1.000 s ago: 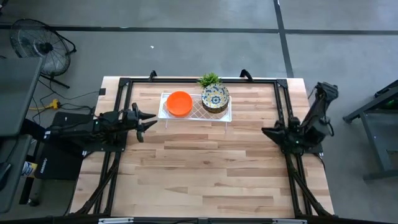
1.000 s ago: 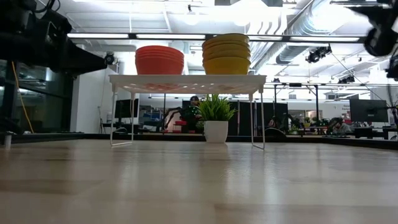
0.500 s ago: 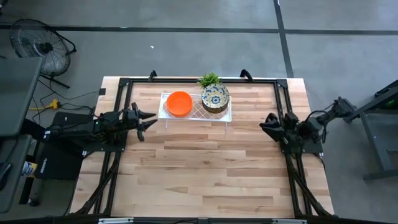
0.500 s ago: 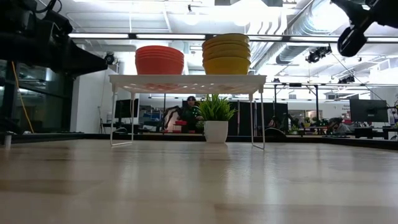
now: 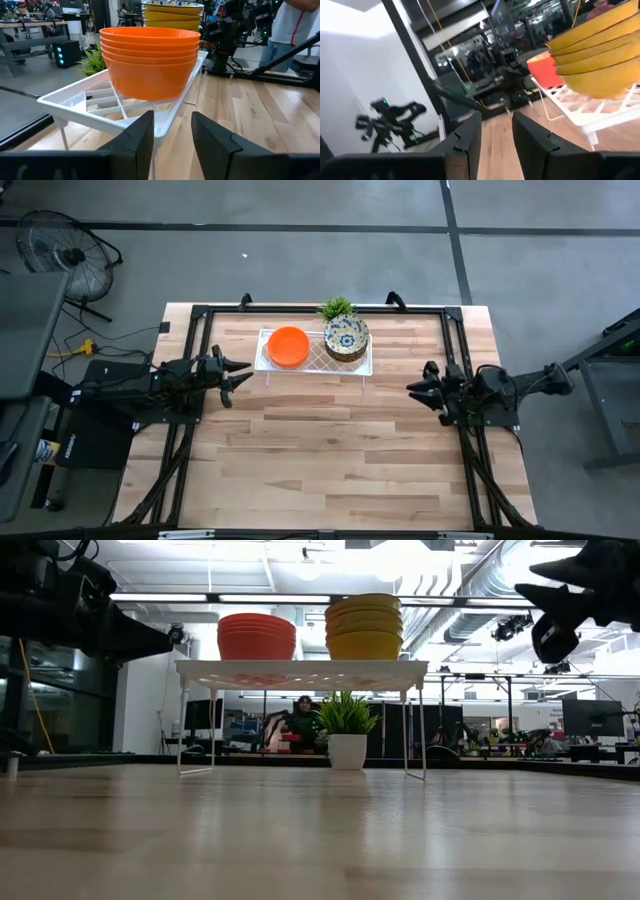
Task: Pick & Place Mini bowls
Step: Return to Home Position
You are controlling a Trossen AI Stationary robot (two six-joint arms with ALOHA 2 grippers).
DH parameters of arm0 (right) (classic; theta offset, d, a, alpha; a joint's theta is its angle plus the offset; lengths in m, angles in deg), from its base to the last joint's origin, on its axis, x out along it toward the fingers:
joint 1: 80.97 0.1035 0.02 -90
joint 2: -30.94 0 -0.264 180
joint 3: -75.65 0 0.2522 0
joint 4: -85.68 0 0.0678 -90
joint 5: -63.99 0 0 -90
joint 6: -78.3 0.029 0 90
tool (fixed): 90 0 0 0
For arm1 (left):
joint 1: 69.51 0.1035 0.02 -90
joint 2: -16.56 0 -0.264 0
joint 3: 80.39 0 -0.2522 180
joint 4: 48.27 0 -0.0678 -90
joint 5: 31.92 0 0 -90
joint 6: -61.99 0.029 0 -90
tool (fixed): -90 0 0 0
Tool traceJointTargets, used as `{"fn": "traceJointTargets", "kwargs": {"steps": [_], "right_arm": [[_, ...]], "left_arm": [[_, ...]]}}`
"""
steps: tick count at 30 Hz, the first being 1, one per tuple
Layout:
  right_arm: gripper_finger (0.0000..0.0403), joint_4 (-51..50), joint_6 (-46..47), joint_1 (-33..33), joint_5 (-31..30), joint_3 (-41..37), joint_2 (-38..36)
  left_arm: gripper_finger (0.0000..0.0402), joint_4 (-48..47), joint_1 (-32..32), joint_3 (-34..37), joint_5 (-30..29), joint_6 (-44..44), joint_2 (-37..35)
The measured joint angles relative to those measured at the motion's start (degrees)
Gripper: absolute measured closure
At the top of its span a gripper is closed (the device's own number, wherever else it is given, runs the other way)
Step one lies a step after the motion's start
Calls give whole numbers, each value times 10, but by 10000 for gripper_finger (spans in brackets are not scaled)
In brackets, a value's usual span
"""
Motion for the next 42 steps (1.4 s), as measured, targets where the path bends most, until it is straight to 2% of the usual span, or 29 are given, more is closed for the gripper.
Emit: {"fn": "traceJointTargets", "kwargs": {"steps": [3,10,15,42], "right_arm": [[304,-12,-21,-5,-11,0,-1],[304,-16,-23,-6,-92,0,-1],[304,-16,-23,-6,-124,0,-1],[305,-16,-23,-6,-127,0,-1]], "left_arm": [[273,0,0,0,-1,0,0],[273,0,0,0,-1,0,0],[273,0,0,0,-1,0,0],[273,0,0,0,-1,0,0]]}}
